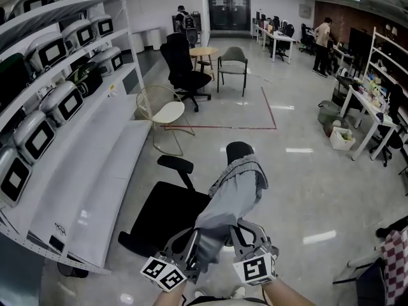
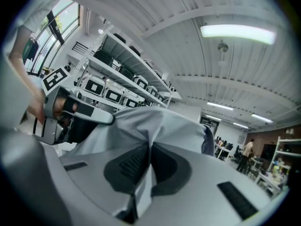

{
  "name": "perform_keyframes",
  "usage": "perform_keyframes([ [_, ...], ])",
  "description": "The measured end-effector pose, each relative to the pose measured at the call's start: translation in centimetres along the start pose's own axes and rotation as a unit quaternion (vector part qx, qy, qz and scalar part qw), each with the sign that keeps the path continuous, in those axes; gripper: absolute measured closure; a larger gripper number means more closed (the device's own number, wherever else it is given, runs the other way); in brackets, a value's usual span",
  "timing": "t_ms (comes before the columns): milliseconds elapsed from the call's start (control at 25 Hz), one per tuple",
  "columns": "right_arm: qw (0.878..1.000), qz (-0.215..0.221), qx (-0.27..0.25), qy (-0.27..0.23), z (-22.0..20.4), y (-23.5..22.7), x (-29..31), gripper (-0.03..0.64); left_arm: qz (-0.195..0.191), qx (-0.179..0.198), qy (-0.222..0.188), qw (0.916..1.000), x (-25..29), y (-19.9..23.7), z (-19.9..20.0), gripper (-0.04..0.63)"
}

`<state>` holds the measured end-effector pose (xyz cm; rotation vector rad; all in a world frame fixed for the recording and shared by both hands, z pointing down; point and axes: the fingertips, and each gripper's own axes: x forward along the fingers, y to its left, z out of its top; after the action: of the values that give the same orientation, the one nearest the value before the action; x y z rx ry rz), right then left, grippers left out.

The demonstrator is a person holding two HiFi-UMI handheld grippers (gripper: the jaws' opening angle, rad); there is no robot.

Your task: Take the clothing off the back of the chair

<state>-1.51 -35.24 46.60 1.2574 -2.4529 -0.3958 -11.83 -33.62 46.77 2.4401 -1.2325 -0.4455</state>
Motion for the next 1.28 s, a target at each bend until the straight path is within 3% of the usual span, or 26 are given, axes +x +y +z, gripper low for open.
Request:
perform_keyframes([
  [720, 0.999, -0.017, -0.008, -0.028, 2.8, 2.3, -2.7, 0.597, -0.047, -0.03, -0.023, 0.9982, -2.8, -2.9, 1.5, 0.577],
  [1280, 0.998, -0.054, -0.02, 0.002, 3.4, 5.2, -4.5, 0.597, -0.094, -0.063, -0.023, 0.9933, -5.5, -3.5, 1.6, 0.577],
])
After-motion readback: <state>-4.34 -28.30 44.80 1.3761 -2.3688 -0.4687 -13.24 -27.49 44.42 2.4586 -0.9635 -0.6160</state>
